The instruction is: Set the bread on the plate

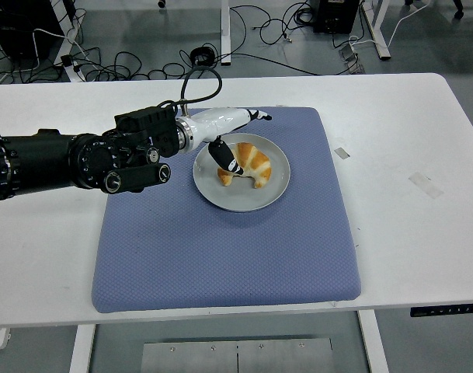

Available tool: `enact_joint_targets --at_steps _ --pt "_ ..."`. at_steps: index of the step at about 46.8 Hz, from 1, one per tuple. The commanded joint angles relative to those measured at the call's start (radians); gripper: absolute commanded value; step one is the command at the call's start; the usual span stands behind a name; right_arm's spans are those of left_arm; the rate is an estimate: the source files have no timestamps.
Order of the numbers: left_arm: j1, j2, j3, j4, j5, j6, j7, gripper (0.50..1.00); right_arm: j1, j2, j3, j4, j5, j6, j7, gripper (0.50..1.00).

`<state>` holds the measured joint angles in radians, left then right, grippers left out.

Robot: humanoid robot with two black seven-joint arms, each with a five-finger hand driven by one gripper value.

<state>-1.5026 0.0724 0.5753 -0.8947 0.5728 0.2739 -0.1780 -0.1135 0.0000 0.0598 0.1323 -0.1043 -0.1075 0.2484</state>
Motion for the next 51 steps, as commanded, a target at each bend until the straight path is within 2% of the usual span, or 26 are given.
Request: enact_joint_targets --at_steps 1,7,17,25,30,41,51 --pt "-0.027 0.023 -0.041 -0.003 -0.039 -0.027 0.003 0.977 0.000 0.000 0.000 0.000 0.000 0.000 0.000 1.000" --pt "-0.073 0.078 -0.112 -0.004 -0.137 -0.125 -0.003 0.978 0.000 0.000 0.000 0.000 0.000 0.000 0.000 1.000" --pt "-0.094 0.167 -0.231 -0.003 -0.146 -0.145 -0.006 0.978 0.000 0.000 0.000 0.000 0.000 0.000 0.000 1.000" --pt "-0.077 0.270 -0.386 0.010 -0.151 -0.229 -0.003 0.980 0.000 0.000 0.000 0.000 0.000 0.000 0.000 1.000" --pt "-0.048 0.311 -0.456 0.025 -0.171 -0.245 -0.003 0.980 0.000 0.000 0.000 0.000 0.000 0.000 0.000 1.000" --pt "-0.007 0.365 -0.515 0.046 -0.270 -0.251 -0.005 0.980 0.000 0.000 0.000 0.000 0.000 0.000 0.000 1.000" --pt "0.097 0.363 -0.663 0.148 -0.295 -0.275 -0.008 0.980 0.000 0.000 0.000 0.000 0.000 0.000 0.000 1.000"
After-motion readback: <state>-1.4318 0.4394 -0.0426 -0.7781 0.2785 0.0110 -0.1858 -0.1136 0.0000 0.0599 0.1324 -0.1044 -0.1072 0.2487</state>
